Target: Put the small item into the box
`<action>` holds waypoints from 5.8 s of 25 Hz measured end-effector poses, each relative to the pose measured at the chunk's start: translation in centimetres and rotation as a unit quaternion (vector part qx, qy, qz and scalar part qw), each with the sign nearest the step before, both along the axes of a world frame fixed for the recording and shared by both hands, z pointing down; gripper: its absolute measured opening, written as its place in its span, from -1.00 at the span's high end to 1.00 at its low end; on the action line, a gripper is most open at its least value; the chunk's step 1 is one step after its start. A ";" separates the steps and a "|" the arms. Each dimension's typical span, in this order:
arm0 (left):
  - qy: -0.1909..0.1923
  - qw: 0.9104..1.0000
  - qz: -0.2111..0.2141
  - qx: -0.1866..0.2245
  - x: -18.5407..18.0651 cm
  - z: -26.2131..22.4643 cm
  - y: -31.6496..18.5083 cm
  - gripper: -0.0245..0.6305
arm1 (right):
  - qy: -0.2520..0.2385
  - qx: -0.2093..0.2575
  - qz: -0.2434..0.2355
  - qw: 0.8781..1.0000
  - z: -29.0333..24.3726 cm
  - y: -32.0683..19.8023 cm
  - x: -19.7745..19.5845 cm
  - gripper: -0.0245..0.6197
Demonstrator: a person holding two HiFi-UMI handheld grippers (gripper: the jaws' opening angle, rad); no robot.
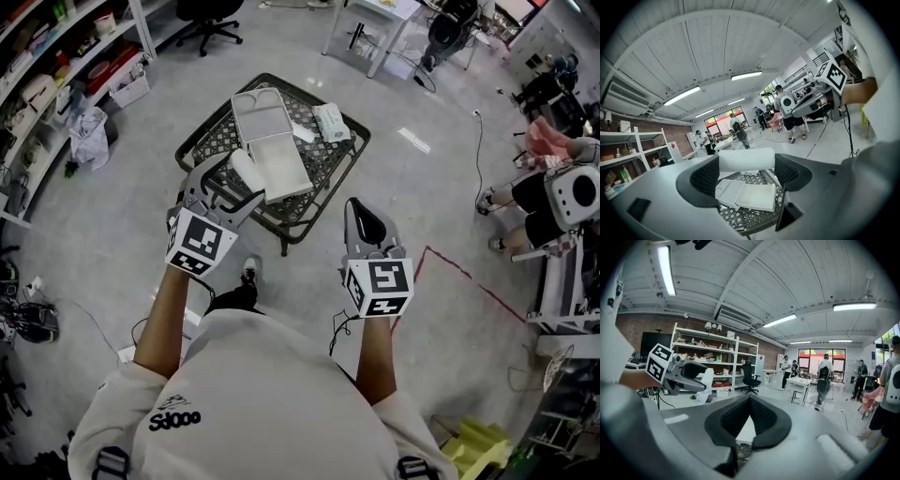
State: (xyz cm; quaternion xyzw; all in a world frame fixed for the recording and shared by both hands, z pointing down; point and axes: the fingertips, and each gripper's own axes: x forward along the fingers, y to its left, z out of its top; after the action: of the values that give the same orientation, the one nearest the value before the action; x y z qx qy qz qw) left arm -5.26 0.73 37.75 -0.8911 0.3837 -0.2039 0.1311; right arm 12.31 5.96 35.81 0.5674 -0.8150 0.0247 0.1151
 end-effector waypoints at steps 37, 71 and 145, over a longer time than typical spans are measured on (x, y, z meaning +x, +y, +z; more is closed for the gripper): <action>-0.016 0.986 0.076 -0.148 1.2 12.3 -21.9 -0.20 | 0.001 -0.143 0.068 0.987 10.4 -21.2 -0.9 0.89; -0.066 0.912 -0.064 -0.399 6.5 34.4 -23.2 -0.20 | 0.030 -0.290 -0.135 0.947 24.6 -28.3 1.0 0.89; 0.066 0.972 -0.155 -0.166 -2.6 8.6 -28.5 0.56 | -0.002 -0.083 -0.127 0.988 4.8 -31.7 -1.9 0.89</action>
State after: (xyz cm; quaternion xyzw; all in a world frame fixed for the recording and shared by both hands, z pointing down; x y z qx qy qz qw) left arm -7.84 -27.80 46.32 -0.8418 0.4854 -0.2231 -0.0777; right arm 10.41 -25.70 40.64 0.4475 -0.8760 0.0787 0.1619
